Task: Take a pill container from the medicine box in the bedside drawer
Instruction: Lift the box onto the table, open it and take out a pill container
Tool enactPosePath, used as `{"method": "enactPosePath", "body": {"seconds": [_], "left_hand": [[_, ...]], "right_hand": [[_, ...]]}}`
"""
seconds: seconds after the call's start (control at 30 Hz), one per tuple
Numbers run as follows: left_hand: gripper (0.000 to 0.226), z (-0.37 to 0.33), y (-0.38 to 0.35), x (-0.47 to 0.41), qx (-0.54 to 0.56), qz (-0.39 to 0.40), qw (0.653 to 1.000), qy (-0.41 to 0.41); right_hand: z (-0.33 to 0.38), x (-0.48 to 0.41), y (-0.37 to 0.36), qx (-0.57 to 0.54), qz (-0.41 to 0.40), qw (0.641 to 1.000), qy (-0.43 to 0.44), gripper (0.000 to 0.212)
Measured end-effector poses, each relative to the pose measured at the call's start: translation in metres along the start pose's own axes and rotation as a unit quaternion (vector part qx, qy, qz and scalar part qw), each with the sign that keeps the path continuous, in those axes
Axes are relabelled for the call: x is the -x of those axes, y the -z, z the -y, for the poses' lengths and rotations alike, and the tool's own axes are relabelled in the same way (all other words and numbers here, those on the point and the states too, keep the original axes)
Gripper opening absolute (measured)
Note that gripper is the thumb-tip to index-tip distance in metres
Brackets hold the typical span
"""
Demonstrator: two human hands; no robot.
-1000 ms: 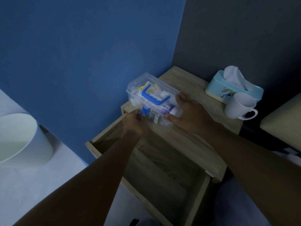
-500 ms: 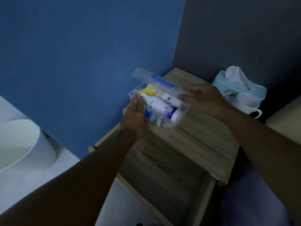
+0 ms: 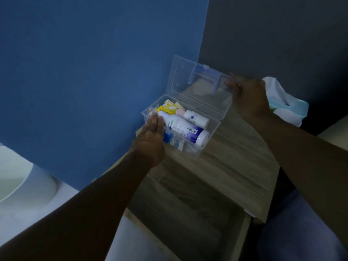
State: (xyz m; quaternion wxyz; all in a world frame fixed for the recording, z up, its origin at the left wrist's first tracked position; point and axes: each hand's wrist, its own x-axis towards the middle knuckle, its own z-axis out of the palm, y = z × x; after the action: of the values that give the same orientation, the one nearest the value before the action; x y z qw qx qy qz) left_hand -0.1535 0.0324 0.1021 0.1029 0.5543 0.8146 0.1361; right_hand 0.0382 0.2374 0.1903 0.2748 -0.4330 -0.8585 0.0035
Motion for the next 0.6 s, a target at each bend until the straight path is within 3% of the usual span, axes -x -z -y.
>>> {"method": "enactPosePath", "body": {"seconds": [0.07, 0.33, 0.47, 0.6], "left_hand": [[0.093, 0.001, 0.001, 0.000, -0.006, 0.004, 1.000, -0.005], [0.091, 0.004, -0.001, -0.003, -0.027, 0.000, 1.000, -0.010], [0.092, 0.005, -0.001, -0.004, -0.030, 0.002, 0.999, -0.010], [0.089, 0.008, -0.003, -0.005, -0.036, -0.001, 0.999, -0.013]], "right_hand": [[-0.004, -0.003, -0.012, 0.039, 0.040, 0.998, -0.043, 0.047], [-0.002, -0.013, -0.029, -0.036, 0.081, 0.989, -0.120, 0.059], [0.021, -0.003, -0.033, -0.041, -0.018, 0.999, 0.016, 0.047], [0.052, -0.005, -0.042, -0.065, 0.132, 0.968, 0.203, 0.027]]}}
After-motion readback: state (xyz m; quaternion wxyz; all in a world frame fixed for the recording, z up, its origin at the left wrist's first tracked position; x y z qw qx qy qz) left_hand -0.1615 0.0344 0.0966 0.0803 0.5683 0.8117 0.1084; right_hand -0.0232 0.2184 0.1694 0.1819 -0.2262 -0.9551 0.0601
